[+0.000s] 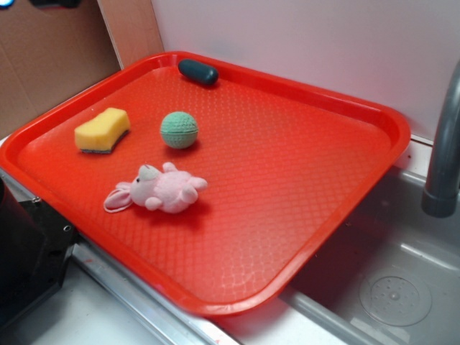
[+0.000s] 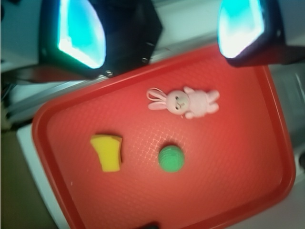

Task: Grab the green ball.

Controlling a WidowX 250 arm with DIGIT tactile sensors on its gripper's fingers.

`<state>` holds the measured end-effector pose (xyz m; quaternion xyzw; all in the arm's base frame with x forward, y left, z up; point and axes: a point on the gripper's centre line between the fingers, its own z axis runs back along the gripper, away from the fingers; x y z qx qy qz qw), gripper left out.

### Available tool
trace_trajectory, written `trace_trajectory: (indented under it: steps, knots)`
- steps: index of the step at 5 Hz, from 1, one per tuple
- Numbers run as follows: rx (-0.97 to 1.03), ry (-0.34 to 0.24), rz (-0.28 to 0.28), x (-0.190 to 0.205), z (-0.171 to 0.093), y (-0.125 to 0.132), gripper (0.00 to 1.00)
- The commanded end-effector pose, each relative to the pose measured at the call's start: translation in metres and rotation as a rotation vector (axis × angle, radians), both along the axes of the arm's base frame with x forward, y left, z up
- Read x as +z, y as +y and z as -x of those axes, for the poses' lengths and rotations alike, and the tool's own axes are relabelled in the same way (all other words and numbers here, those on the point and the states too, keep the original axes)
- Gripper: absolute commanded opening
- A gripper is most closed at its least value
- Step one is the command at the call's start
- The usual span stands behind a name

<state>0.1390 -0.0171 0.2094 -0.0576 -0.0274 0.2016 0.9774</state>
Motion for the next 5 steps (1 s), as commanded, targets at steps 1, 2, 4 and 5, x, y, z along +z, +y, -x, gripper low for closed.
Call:
trace_trajectory:
  steps: [1,2,4,5]
  knots:
    - [0.377,-0.010,0.042,-0.049,-0.044,0.020,1.00]
    - [0.462,-0.052,0.051,-0.079,-0.061,0.023,1.00]
    - [0.521,-0.084,-0.014,-0.142,-0.091,0.019,1.00]
    - [0.525,-0.087,-0.047,-0.168,-0.103,0.017,1.00]
